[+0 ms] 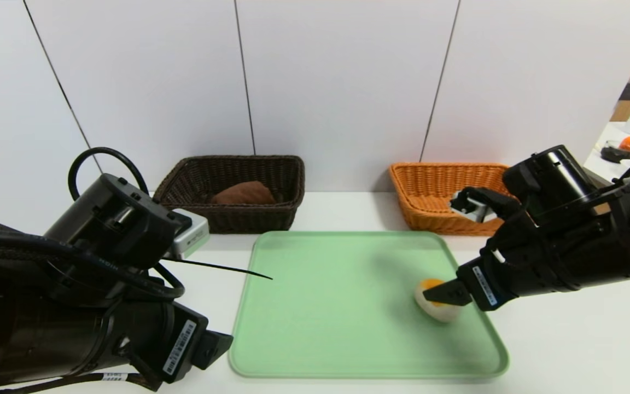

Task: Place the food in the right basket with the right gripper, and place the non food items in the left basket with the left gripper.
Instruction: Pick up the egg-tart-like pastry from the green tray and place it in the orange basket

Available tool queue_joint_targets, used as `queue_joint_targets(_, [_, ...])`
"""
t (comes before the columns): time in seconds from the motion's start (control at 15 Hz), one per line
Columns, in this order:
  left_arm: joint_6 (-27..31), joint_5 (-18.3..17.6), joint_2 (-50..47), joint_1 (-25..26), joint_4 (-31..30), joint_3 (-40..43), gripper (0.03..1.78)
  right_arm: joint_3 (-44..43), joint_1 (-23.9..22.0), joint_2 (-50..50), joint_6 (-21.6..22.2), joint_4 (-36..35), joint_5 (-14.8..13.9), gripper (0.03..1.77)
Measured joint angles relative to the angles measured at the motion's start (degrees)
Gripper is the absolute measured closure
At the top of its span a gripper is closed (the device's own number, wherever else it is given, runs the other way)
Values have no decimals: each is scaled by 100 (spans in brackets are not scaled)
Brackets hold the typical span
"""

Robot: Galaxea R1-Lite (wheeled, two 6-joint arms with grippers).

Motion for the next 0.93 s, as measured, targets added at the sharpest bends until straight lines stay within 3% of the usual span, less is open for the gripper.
queue_joint_targets(0.2, [2, 5, 11, 0, -2, 0, 12, -39, 99, 354, -80, -35, -151, 10])
queue_joint_targets(0.87, [-5, 7, 72, 0, -72, 2, 12, -5, 145, 756, -113, -11, -163, 10])
queue_joint_targets(0.93, [-11, 11, 91, 0, -88, 9, 12, 4, 148, 767, -116, -16, -163, 22])
